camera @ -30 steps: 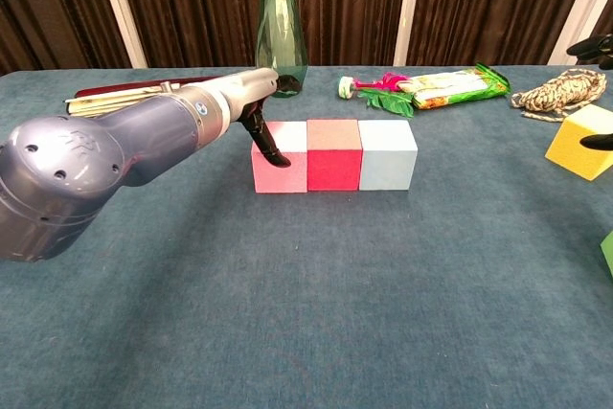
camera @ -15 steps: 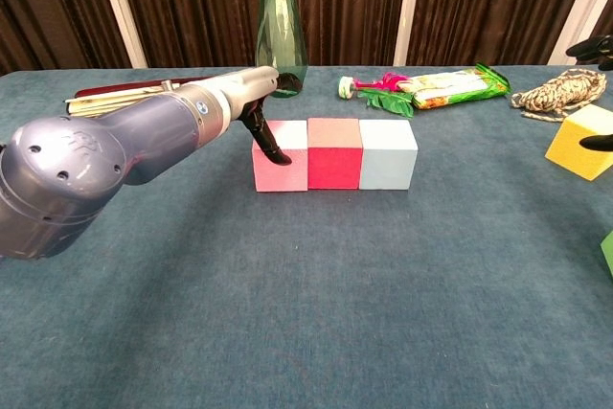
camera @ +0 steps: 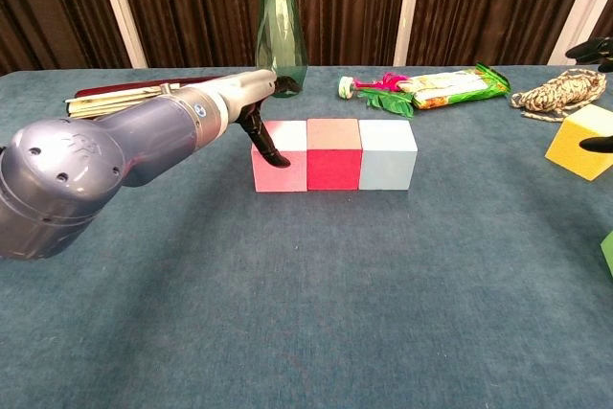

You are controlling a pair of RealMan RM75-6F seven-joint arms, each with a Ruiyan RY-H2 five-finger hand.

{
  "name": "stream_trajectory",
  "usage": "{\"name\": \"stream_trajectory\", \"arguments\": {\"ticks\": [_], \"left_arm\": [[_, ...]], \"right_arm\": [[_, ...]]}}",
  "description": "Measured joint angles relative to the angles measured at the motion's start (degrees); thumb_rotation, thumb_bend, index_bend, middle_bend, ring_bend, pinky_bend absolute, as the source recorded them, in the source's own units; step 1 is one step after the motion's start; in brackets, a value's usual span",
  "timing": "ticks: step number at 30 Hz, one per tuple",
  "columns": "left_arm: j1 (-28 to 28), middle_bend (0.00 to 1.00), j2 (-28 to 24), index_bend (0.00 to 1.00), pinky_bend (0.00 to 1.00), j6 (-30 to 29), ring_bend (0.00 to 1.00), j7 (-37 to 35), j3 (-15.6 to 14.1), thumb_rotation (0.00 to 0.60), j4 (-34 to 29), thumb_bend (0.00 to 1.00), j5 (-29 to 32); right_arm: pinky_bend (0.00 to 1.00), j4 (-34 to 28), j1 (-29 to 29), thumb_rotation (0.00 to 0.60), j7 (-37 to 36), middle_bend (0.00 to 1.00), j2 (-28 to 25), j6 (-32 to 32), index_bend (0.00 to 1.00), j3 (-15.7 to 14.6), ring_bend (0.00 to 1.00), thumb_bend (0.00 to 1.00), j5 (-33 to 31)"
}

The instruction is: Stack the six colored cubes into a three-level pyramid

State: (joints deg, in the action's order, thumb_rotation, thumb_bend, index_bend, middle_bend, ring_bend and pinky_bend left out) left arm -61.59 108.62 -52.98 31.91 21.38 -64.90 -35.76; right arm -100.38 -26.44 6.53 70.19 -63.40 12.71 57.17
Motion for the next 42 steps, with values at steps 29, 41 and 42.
{"name": "stream_trajectory", "arguments": {"ticks": [29,41,42], "left_arm": [[-0.1,0.0,0.4,0.0,0.0,0.9,0.0,-0.3,0.1,0.6,1.9,0.24,-0.5],[-0.2,0.0,0.7,0.0,0.0,1.2,0.0,-0.5,0.0,0.6,2.4,0.24,-1.1],[-0.2,0.0,0.7,0.0,0.0,1.2,0.0,-0.4,-0.1,0.6,2.4,0.24,-1.1]], "right_arm": [[0.0,0.3,0.0,0.6,0.2,0.0,0.2,0.1,0.0,-0.1,0.0,0.26,-0.3],[0.0,0.3,-0.1,0.6,0.5,0.0,0.3,0.2,0.0,-0.1,0.0,0.26,-0.6],[0.0,0.3,-0.1,0.6,0.5,0.0,0.3,0.2,0.0,-0.1,0.0,0.26,-0.7]]}}
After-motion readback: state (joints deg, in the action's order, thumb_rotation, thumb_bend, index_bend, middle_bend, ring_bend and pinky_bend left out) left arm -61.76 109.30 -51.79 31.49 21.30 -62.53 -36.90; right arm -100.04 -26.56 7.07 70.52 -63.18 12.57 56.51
